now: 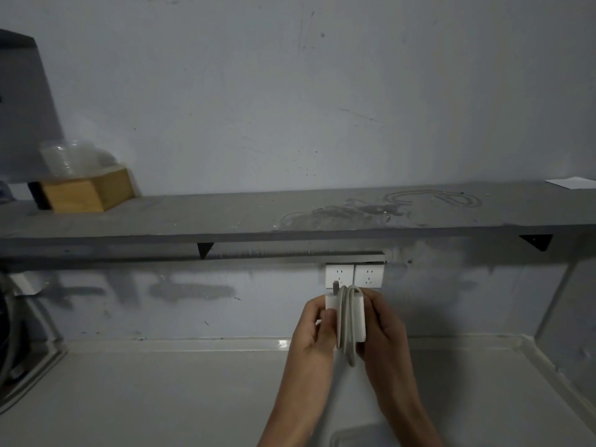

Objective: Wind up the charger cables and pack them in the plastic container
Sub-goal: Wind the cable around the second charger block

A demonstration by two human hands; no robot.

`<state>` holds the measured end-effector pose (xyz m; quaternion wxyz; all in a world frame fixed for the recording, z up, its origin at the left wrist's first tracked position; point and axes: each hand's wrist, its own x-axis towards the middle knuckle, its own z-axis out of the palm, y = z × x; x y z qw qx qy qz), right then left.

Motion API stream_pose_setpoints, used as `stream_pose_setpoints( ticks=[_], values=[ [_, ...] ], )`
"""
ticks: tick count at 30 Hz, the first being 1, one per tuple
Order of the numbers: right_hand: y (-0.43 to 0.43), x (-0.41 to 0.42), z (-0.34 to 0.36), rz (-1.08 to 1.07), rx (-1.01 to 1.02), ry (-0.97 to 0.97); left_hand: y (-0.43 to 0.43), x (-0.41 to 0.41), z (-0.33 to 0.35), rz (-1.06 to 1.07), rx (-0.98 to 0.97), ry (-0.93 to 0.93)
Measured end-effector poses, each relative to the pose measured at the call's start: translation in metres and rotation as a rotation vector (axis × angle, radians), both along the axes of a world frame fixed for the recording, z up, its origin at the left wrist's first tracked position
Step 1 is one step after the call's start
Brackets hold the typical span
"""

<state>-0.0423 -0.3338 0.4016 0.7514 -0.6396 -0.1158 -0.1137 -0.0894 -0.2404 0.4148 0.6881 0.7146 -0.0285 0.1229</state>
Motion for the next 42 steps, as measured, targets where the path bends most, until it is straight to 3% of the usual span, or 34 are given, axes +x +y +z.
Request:
stream_pose_setpoints(
  ticks=[4,7,11,14,20,25,27,31,42],
  values=[
    [-0.004,0.000,-0.005,0.049,0.026,0.088,0.005,0.003,0.003,-0.036,-0.110,0.005],
    [-0.004,-0.003,-0.002,0.010,0.031,0.047,0.016,0.008,0.001,-0.066,-0.169,0.022],
    [0.002,-0.002,0.004,-0.257,-0.174,-0.110,0.006,0.010,-0.003,-0.045,-0.259,0.020],
    [0.013,-0.008,0.008,-0.409,-0.370,-0.269,-0.004,0.014,0.000,0.027,-0.150,-0.035],
    [0.003,0.003,0.011,-0.081,-0.533,-0.409,0.012,0.019,0.004,0.217,-0.045,-0.148],
    [-0.012,0.008,0.002,-0.174,-0.992,-0.596,0.018,0.017,-0.004,0.256,0.020,-0.113],
    [-0.014,0.009,0.008,-0.127,-1.078,-0.554,0.020,0.018,-0.007,0.279,0.063,-0.102],
    [-0.024,0.022,0.019,0.161,-0.958,-0.248,0.026,0.021,-0.008,0.237,0.079,-0.092],
    [-0.017,0.034,-0.014,0.241,-0.890,-0.359,0.047,0.029,-0.015,0.227,0.076,-0.048]
  ],
)
